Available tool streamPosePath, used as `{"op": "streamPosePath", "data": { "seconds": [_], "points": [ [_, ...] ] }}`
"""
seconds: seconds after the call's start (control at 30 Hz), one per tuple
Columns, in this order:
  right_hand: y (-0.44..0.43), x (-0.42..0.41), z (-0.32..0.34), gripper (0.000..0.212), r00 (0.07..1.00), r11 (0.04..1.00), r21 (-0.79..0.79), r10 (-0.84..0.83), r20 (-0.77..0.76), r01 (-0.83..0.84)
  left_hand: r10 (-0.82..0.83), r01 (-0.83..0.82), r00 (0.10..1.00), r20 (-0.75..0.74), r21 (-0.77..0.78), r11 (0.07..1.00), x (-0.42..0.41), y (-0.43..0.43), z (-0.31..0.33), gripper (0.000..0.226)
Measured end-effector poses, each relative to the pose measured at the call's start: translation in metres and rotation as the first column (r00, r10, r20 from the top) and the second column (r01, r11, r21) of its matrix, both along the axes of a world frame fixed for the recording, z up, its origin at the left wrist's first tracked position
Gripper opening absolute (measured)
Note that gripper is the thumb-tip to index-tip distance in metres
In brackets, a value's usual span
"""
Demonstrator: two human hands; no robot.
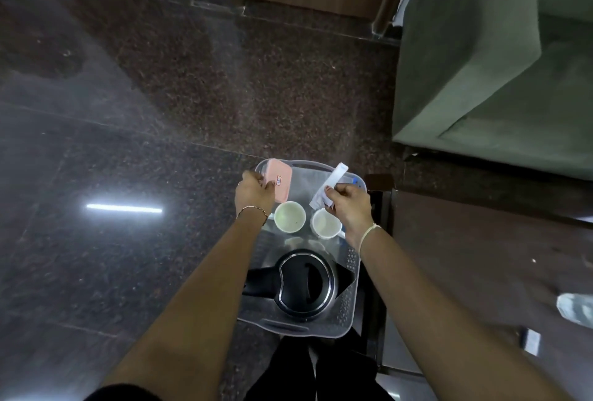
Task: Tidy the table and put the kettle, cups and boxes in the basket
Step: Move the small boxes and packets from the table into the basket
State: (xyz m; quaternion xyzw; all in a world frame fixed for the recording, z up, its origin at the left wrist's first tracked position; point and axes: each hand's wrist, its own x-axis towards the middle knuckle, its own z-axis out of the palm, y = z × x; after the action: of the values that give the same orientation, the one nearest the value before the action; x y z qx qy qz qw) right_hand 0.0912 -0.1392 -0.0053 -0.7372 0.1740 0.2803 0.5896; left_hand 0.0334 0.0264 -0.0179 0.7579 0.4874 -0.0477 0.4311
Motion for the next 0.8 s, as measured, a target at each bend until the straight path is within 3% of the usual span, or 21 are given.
{"op": "streamPosePath", "data": {
  "seconds": [0.17,0.37,0.5,0.63,0.8],
  "points": [
    [0.009,0.001,-0.021,0.023,0.999,1.000,0.010,-0.002,-0.034,0.002,-0.036,0.040,0.998,-0.047,0.083,0.996,0.003,-0.001,-0.011,0.032],
    [0.013,-0.001,-0.030,0.020,0.998,0.999,0.038,-0.030,-0.052,0.032,-0.201,0.257,0.951,-0.236,0.236,0.937,0.002,0.003,-0.017,0.027],
    [0.013,-0.001,-0.032,0.019,0.998,0.998,0.042,-0.046,-0.049,0.048,-0.335,0.433,0.887,-0.319,0.316,0.845,0.001,0.007,-0.016,0.025],
    [0.013,0.000,-0.032,0.019,0.998,0.998,0.045,-0.048,-0.031,0.049,-0.421,0.526,0.843,-0.334,0.358,0.771,-0.001,0.007,-0.016,0.041],
    [0.015,0.002,-0.037,0.014,1.000,1.000,-0.014,-0.007,0.005,0.007,-0.664,0.753,0.653,-0.364,0.409,0.516,-0.001,0.011,-0.020,0.048]
  ]
}}
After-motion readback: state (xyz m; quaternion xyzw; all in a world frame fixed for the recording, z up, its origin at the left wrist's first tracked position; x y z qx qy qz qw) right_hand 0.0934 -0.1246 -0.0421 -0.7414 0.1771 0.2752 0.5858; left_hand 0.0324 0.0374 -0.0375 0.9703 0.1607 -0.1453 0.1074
